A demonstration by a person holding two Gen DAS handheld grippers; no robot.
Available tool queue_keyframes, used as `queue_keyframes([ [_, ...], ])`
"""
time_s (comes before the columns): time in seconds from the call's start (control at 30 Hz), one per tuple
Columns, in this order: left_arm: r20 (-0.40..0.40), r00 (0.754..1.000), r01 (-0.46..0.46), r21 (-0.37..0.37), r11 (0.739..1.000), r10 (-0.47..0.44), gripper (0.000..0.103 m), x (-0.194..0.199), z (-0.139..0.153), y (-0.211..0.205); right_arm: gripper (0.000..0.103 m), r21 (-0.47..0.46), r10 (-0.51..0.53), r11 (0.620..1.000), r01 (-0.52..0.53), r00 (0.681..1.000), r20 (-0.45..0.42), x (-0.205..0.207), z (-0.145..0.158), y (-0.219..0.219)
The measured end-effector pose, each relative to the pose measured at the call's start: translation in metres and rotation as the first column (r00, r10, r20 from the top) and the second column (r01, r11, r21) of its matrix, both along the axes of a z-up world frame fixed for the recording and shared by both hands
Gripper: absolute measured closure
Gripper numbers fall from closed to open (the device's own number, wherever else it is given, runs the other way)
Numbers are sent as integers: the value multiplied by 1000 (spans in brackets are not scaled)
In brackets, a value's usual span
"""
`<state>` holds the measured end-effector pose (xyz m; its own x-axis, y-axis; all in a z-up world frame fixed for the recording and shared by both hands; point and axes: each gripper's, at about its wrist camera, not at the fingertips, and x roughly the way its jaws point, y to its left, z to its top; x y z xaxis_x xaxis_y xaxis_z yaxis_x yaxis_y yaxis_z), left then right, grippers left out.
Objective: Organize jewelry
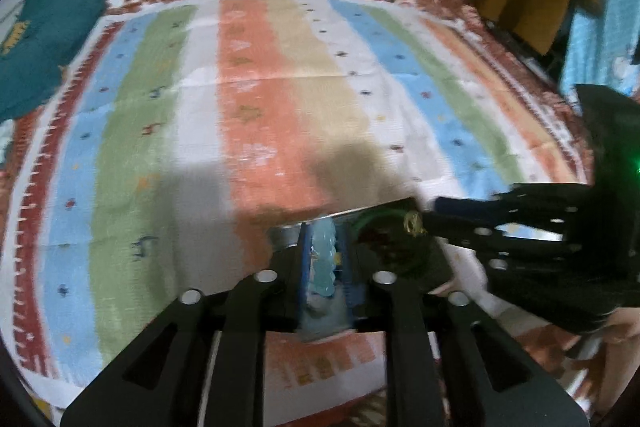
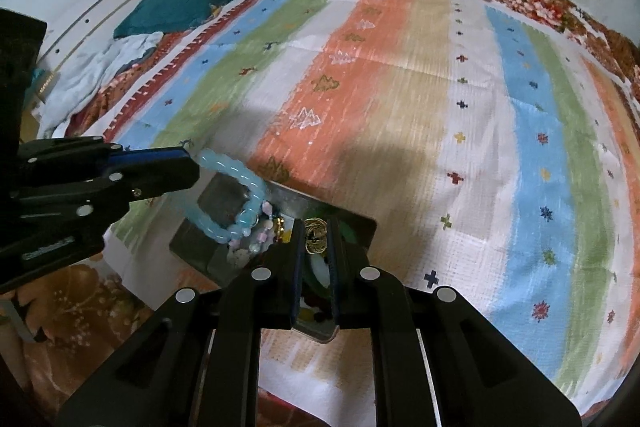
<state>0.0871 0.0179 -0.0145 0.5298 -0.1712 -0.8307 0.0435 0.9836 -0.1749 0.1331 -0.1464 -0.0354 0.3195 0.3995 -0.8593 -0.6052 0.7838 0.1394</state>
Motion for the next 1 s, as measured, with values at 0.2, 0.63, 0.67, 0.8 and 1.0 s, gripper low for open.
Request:
queue_keyframes([
  [0.2,18,999,-36,-2,999,36,51,-7,3,11,55,15,-15,1000,14,1000,19,-3,5,-7],
  [0.63,19,999,-40,28,999,40,16,-24,-4,5,26,29,-35,999,33,997,62,-23,9,-30],
  [0.67,17,999,-42,33,999,41,13,-26,-5,5,26,31,-38,999,36,997,61,-24,9,-32],
  [0.8,11,999,-41,38,998,41,6,-32,-8,4,22,50,-47,998,44,997,60,-29,10,-41],
  [1.0,13,999,-38,50,998,37,6,-41,-10,2,12,68,-56,996,51,996,76,-39,11,-51],
])
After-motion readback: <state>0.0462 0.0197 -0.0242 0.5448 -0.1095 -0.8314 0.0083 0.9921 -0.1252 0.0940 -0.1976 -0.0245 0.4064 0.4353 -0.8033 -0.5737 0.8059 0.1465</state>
